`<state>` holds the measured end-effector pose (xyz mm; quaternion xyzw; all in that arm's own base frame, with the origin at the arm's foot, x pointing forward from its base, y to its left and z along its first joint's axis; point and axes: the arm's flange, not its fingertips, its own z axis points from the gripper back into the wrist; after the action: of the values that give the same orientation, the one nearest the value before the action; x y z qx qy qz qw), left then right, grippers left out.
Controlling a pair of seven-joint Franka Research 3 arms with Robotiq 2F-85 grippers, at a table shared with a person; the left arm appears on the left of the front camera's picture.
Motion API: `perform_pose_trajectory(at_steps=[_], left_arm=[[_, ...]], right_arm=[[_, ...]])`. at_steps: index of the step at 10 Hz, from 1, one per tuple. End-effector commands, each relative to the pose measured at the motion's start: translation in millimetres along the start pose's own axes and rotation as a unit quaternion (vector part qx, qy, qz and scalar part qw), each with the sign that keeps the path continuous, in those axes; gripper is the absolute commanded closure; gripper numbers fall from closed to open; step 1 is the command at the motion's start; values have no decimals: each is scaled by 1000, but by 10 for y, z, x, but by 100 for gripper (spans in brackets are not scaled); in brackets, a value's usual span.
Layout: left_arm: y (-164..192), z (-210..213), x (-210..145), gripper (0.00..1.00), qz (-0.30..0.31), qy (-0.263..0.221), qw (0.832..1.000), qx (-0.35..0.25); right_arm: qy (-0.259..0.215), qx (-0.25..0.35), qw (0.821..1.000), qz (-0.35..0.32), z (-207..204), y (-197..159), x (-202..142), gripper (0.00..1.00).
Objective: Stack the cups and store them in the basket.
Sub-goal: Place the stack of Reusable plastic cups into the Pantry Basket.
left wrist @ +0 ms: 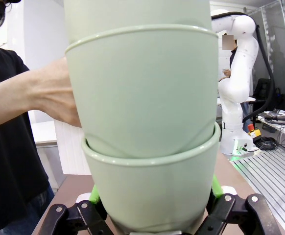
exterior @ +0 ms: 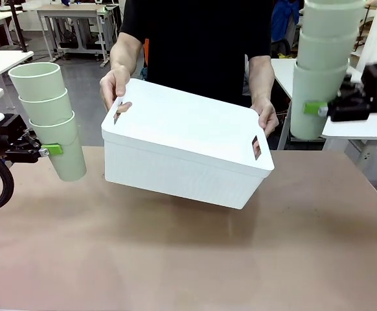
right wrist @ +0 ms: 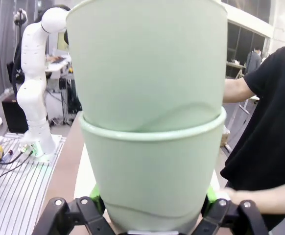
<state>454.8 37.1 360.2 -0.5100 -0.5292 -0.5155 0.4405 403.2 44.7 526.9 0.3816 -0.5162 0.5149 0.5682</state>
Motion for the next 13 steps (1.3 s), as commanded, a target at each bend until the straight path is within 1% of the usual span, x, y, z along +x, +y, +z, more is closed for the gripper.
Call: perform_pose_trajectory(at_steps=[1,2,4,5,6,7,9,10,13], left_arm=[[7,-5,66,10,-4,-4,1000,0],[7,-5,66,10,-4,-4,1000,0],[7,-5,66,10,-4,-4,1000,0],[7,-5,66,10,-4,-4,1000,0],[7,-5,66,10,-4,-4,1000,0],[7,-5,66,10,-4,-4,1000,0],[7,-5,66,10,-4,-4,1000,0],[7,-5,66,10,-4,-4,1000,0],[7,-5,66,10,-4,-4,1000,0]], right_arm=[[67,-11,998,0,-254,47,389,14],[109,-19,994,14,-512,122,564,14],[181,-33,982,36,-965,243,743,14],[217,-40,974,50,-1186,313,785,14],[260,-52,962,64,-1442,377,798,14],[291,-61,952,73,-1684,447,801,14],[343,-72,933,85,-2107,513,759,14],[367,-74,923,88,-2239,495,698,14],[432,-92,893,88,-2374,472,389,14]])
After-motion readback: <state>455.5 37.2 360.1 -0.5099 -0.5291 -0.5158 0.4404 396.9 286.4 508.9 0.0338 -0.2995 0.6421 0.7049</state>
